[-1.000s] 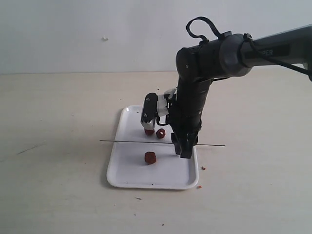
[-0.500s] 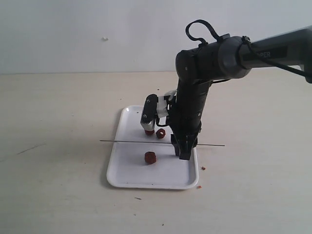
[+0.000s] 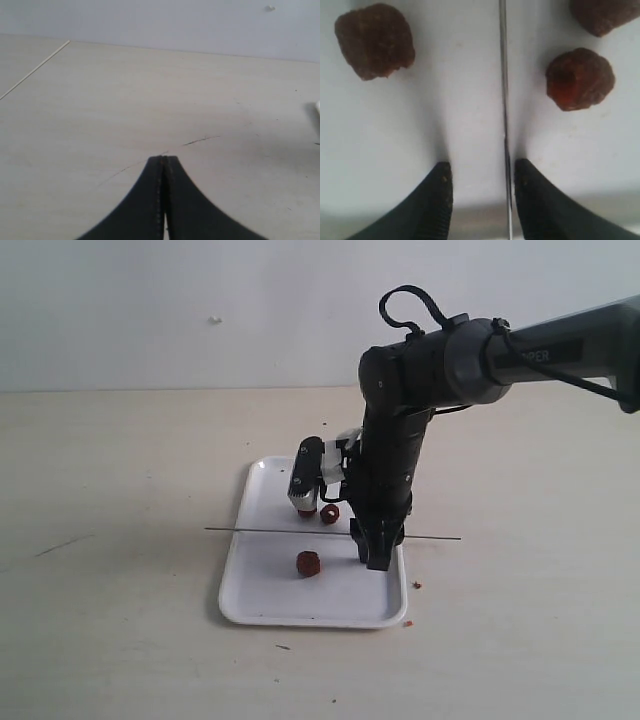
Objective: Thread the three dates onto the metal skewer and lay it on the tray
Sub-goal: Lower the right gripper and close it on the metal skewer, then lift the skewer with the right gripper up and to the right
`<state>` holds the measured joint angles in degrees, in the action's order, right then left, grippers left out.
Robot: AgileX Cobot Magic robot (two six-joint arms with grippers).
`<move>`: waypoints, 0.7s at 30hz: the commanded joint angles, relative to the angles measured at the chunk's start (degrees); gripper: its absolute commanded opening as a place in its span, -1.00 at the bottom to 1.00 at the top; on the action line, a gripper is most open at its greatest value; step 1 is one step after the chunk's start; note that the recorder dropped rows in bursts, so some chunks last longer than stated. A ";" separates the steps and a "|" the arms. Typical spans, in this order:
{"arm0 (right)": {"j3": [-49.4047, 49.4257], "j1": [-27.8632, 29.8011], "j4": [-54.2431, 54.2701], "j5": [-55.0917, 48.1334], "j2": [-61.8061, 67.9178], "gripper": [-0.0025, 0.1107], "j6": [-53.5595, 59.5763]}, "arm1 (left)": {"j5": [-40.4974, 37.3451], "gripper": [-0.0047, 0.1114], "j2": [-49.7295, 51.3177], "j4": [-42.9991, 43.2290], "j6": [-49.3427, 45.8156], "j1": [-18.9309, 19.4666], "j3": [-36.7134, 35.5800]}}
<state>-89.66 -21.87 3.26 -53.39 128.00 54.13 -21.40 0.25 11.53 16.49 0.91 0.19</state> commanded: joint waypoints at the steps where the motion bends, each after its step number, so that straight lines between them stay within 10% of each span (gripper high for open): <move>1: -0.06 -0.09 -0.37 0.72 0.85 -0.46 -0.36 | 0.33 -0.92 -0.25 0.34 0.16 0.00 -0.19; 8: -0.06 -0.09 -0.58 1.57 0.85 -0.96 -0.36 | 0.33 -0.92 -0.25 0.34 0.16 0.00 -0.19; 21: -0.06 -0.09 -0.12 -1.62 -5.49 -0.96 -2.95 | 0.33 -0.92 -0.25 0.34 0.16 0.00 -0.19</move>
<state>-89.77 -21.91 3.27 -52.68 126.20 52.36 -21.40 0.25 11.53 16.49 0.91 0.19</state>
